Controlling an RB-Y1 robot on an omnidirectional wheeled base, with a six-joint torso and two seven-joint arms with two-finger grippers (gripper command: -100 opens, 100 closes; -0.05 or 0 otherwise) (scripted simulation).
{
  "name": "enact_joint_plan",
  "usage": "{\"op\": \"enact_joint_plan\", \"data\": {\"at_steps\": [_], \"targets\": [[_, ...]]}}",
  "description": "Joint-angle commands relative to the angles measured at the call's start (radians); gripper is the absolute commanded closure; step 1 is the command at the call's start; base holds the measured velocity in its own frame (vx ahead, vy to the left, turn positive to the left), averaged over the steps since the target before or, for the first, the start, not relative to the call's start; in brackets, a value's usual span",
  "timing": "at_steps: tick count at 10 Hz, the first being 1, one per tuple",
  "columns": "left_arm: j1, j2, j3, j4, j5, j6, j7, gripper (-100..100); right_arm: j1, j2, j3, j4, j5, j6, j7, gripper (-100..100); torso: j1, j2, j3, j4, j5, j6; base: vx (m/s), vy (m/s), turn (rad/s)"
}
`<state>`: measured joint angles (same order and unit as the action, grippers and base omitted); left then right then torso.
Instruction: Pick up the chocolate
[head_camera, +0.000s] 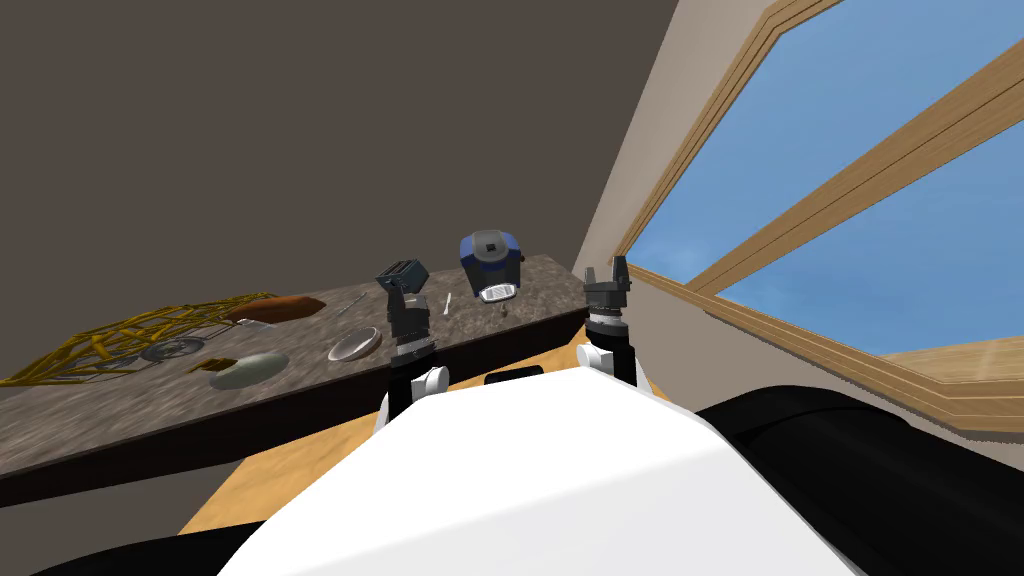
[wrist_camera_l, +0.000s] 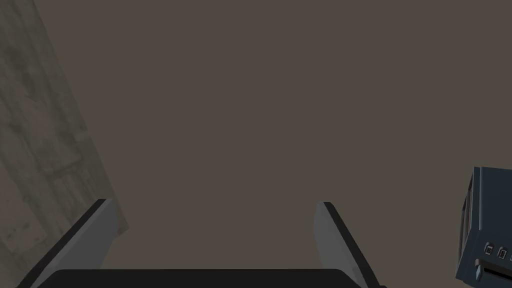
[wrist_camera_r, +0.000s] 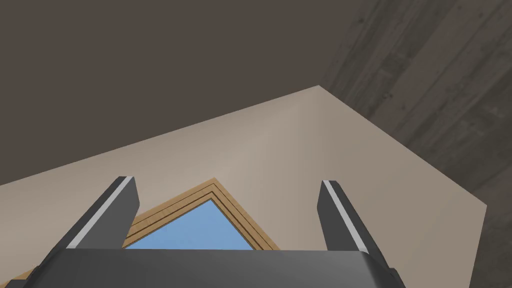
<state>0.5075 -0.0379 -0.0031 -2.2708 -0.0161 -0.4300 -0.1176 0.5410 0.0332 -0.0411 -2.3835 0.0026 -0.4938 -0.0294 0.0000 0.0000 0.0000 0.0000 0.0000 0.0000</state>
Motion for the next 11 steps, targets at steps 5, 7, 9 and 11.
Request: {"op": "enact_joint_plan", "data": {"at_steps": [5,7,9,11], "targets": [[-0.007,0.148,0.062,-0.008,0.017,0.081,-0.012,-100,0.000,0.000,0.000,0.000,0.000,0.000,0.000,0,-0.002,0.007,0.004,0.001,0.000,0.000,-0.083,-0.036,-0.099],[-0.011,0.193,0.100,-0.014,0.030,0.140,-0.019,-100,0.000,0.000,0.000,0.000,0.000,0.000,0.000,0,-0.005,0.009,0.005,0.002,-0.001,0.000,-0.137,-0.073,-0.163],[-0.013,0.214,0.120,-0.016,0.037,0.175,-0.023,-100,0.000,0.000,0.000,0.000,0.000,0.000,0.000,0,-0.004,0.010,0.006,0.002,-0.001,0.000,-0.115,-0.068,-0.118],[-0.016,0.234,0.142,-0.019,0.045,0.214,-0.028,-100,0.000,0.000,0.000,0.000,0.000,0.000,0.000,0,-0.003,0.007,0.004,0.002,-0.001,0.000,-0.086,-0.053,-0.097]]}}
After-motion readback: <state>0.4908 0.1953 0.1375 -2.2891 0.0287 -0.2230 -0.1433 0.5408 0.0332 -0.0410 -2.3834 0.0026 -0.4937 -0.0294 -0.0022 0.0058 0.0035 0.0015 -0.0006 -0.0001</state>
